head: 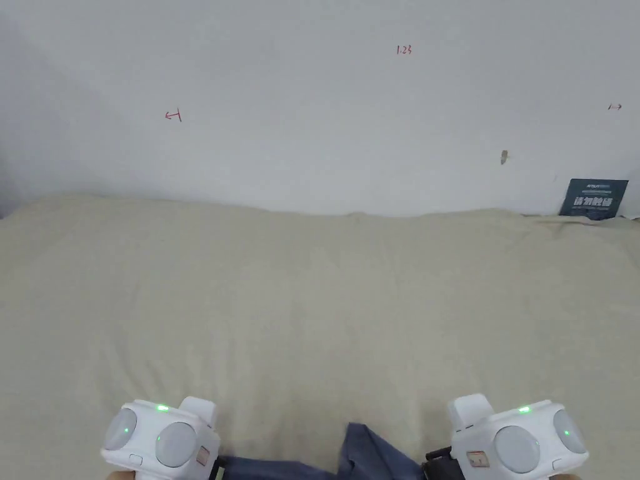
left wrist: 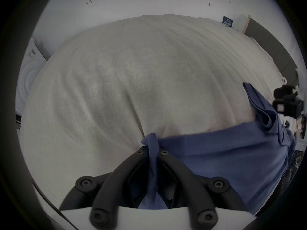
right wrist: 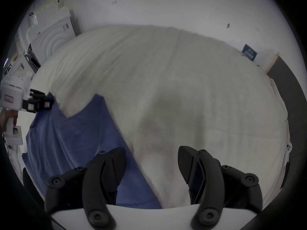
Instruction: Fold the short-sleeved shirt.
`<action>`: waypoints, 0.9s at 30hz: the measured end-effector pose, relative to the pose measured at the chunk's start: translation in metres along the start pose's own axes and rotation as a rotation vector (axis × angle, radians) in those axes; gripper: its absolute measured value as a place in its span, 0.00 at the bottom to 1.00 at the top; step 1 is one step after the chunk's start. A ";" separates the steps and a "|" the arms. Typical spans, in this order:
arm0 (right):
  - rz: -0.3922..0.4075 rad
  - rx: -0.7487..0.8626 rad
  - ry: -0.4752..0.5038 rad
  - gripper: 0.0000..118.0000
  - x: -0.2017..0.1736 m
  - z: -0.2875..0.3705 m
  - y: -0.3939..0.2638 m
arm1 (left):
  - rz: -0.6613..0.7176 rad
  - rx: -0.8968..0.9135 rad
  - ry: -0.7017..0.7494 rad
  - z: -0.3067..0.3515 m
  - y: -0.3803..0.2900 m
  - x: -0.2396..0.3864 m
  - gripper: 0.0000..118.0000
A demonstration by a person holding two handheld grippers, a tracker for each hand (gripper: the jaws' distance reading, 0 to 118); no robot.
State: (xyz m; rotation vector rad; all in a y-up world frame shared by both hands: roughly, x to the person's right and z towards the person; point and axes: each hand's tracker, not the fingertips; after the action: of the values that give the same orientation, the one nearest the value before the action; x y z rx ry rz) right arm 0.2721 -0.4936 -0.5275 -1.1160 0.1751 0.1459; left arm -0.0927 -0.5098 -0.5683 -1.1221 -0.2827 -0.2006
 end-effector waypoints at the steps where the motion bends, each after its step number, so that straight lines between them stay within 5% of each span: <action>1: 0.021 -0.003 0.013 0.59 -0.003 -0.005 -0.004 | -0.002 0.003 0.000 0.000 -0.001 0.001 0.06; 12: 0.010 0.036 0.014 0.58 -0.017 0.001 -0.028 | -0.007 0.033 0.011 -0.002 -0.007 0.002 0.06; 14: 0.004 0.038 0.016 0.46 -0.023 0.005 -0.029 | -0.010 0.044 0.014 -0.002 -0.009 0.003 0.06; 18: 0.022 0.052 0.023 0.03 -0.036 0.012 -0.031 | -0.006 0.059 0.019 -0.001 -0.011 0.004 0.06; 23: -0.073 0.126 0.020 0.02 -0.029 0.029 -0.041 | 0.032 0.149 -0.014 0.013 -0.023 -0.004 0.06; 27: -0.113 0.278 0.071 0.02 -0.024 0.093 -0.054 | 0.199 0.294 -0.170 0.086 -0.049 -0.024 0.03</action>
State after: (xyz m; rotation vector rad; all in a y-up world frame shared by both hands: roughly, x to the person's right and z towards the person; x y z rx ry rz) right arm 0.2660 -0.4335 -0.4356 -0.8518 0.1887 -0.0192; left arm -0.1406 -0.4522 -0.4996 -0.8688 -0.3373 0.1119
